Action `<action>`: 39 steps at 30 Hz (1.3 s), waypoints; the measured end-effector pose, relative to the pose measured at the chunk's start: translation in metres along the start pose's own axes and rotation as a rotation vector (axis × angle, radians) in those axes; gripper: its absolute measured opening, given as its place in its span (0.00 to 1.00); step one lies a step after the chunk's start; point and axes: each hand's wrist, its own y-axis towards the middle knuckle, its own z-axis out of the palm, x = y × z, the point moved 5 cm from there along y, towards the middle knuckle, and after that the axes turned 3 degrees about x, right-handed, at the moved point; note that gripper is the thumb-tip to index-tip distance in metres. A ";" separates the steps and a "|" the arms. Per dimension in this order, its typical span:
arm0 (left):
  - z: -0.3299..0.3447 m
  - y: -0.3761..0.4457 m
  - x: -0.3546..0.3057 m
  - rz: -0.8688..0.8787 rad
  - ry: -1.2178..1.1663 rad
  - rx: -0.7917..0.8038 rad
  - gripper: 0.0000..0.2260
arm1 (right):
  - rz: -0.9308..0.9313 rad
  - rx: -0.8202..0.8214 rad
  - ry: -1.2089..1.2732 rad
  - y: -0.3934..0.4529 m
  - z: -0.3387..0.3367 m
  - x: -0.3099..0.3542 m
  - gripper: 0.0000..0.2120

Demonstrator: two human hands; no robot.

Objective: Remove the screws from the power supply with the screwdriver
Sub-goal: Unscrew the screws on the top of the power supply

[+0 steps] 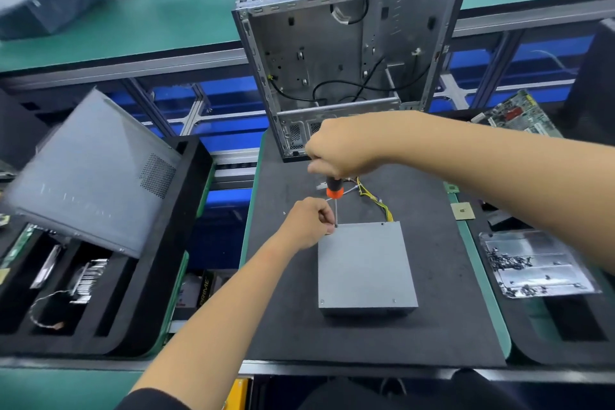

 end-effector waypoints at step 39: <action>0.004 0.005 0.002 0.056 0.015 0.030 0.08 | -0.171 0.022 0.381 -0.015 -0.008 0.008 0.10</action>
